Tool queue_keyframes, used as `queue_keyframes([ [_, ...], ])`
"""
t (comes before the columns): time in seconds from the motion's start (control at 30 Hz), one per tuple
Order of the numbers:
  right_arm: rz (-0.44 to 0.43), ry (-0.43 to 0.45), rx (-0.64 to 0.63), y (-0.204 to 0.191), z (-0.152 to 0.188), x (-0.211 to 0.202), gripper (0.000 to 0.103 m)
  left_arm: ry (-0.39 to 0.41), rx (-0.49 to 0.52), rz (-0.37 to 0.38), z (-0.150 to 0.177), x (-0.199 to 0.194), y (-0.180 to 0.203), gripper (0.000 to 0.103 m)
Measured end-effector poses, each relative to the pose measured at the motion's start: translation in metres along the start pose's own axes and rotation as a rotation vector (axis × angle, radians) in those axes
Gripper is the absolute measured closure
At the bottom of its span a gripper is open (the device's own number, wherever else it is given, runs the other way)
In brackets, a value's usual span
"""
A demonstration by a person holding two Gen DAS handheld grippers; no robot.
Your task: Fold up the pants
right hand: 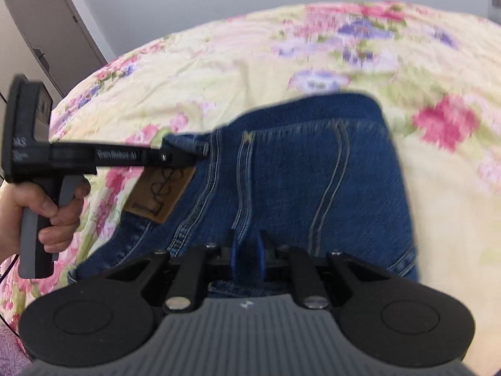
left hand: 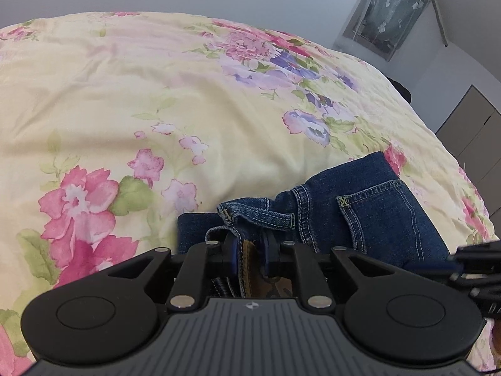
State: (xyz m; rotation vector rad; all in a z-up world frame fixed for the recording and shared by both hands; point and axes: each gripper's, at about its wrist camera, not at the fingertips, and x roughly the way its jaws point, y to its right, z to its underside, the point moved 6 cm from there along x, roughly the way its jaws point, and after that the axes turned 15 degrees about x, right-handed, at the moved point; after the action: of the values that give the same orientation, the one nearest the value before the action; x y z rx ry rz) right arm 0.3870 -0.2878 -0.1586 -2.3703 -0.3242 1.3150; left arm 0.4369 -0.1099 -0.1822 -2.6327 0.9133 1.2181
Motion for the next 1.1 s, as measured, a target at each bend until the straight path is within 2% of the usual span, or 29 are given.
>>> queue_keyframes([
  [0.07,0.024,0.072,-0.021,0.006,-0.018,-0.014,0.094,0.004,-0.006,0.007,0.001,0.001,-0.001,0.086],
  [0.17,0.08,0.137,0.046,0.03,-0.056,-0.021,0.094,0.009,-0.006,0.018,0.001,0.001,-0.002,0.086],
  [0.23,0.105,0.139,0.101,0.045,-0.079,-0.011,0.094,0.014,-0.003,0.026,0.002,0.001,-0.004,0.086],
  [0.3,0.088,0.087,0.137,0.052,-0.092,0.008,0.091,0.021,-0.009,0.037,0.004,0.002,-0.006,0.084],
  [0.33,0.095,0.089,0.137,0.054,-0.097,0.017,0.091,0.022,-0.011,0.041,0.004,0.003,-0.006,0.084],
  [0.37,0.118,0.103,0.117,0.054,-0.1,0.026,0.095,0.023,-0.015,0.046,0.005,0.004,-0.008,0.083],
  [0.5,0.169,0.065,0.147,0.071,-0.092,0.062,0.098,0.031,-0.034,0.074,0.008,0.011,-0.014,0.08],
  [0.63,0.145,0.073,0.18,0.079,-0.089,0.065,0.098,0.027,-0.04,0.074,0.008,0.012,-0.015,0.08],
  [0.73,0.173,0.083,0.155,0.071,-0.087,0.058,0.098,0.008,-0.046,0.047,0.005,0.008,-0.011,0.078],
  [0.83,0.179,0.096,0.152,0.063,-0.085,0.037,0.094,0.005,-0.051,0.001,-0.001,-0.006,-0.002,0.071],
  [0.93,0.158,0.099,0.162,0.059,-0.075,0.005,0.075,0.007,-0.017,-0.071,-0.005,-0.03,0.013,0.069],
  [1.1,0.155,0.11,0.098,0.057,-0.034,-0.054,0.076,0.03,0.021,-0.063,0.005,-0.073,0.043,0.069],
])
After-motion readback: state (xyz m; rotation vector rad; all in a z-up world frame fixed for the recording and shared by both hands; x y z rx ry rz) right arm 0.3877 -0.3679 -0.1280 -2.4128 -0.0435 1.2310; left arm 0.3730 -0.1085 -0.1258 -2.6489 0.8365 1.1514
